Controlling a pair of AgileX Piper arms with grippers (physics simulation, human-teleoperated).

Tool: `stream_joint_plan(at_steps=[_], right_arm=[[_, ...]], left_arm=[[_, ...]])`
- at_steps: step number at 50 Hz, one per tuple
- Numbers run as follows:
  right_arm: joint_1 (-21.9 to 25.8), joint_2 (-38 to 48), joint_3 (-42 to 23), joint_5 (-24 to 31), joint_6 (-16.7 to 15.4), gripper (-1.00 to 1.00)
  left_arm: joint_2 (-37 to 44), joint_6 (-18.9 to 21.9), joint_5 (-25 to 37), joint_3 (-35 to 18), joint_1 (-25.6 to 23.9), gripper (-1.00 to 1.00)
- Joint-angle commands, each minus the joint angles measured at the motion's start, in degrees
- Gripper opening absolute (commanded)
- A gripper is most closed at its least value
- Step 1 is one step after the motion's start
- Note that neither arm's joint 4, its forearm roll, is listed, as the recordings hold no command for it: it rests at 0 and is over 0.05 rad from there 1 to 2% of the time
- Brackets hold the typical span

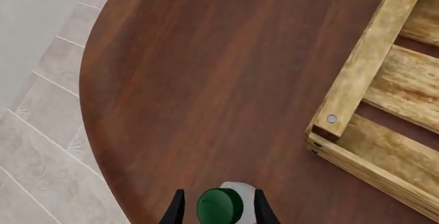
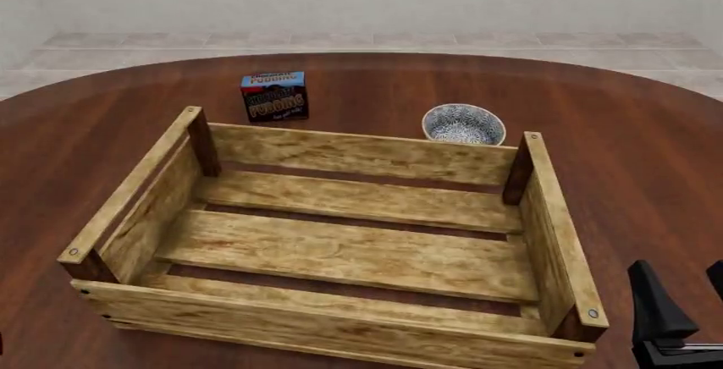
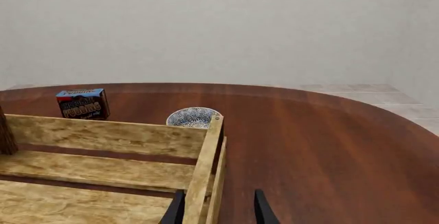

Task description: Pick up the salad dressing and put it in the tray.

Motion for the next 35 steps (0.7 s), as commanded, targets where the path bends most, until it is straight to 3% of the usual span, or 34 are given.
stream_joint_plan(at_steps=[1,35], right_arm=[[0.01,0.01,0.0,0.0,0.0,1.0],[0.01,0.0,0.0,0.0,0.0,1.0]], left_arm=[[3.14,0.58,-4.28,2.07,1.38,1.0],[9.19,1.26,-11.56,7.0,2.62,1.0]])
